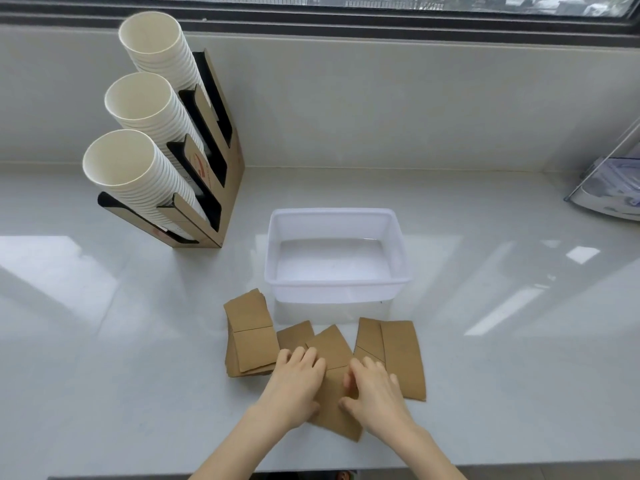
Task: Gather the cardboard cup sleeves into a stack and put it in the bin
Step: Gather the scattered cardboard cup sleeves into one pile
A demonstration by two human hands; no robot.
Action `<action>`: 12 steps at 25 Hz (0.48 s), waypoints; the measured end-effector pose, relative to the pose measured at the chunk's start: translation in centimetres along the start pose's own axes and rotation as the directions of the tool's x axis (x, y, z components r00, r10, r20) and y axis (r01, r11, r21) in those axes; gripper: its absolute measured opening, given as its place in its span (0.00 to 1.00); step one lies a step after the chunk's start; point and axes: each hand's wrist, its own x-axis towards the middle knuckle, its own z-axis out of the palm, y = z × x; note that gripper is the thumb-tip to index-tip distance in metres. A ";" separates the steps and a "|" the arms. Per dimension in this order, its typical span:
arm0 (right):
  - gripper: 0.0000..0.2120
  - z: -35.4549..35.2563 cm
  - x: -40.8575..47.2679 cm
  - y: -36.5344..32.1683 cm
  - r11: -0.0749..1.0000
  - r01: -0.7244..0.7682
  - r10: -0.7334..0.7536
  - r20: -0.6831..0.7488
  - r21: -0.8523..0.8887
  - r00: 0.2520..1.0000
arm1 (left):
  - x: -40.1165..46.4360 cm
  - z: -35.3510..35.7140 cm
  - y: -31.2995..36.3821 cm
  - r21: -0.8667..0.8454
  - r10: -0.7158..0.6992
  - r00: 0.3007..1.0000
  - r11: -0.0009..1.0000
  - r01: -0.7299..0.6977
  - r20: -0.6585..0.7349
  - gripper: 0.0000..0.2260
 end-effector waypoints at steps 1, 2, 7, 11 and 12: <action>0.12 -0.1 0.0 0.1 1.000 0.014 -0.014 0.000 0.025 1.000 | 0.1 -0.2 0.0 -0.002 -0.001 1.000 1.000 0.001 -0.008 0.16; 0.12 -0.3 0.1 0.2 0.998 0.025 -0.026 0.004 0.052 1.000 | 0.1 -0.3 -0.1 -0.003 0.001 1.000 1.000 -0.001 -0.017 0.16; 0.04 -1.5 0.3 0.5 0.978 0.048 -0.057 0.036 0.205 0.998 | 0.3 -1.2 -0.5 -0.163 -0.017 0.994 0.987 -0.001 -0.109 0.11; 0.07 -3.1 0.4 0.7 0.896 0.018 -0.048 0.055 0.443 0.997 | 0.0 -2.9 -1.6 -0.534 -0.087 0.981 0.846 -0.018 -0.171 0.02; 0.06 -3.6 0.4 0.8 0.878 0.014 -0.048 0.060 0.478 0.997 | -0.1 -3.2 -2.0 -0.626 -0.119 0.977 0.780 -0.018 -0.176 0.03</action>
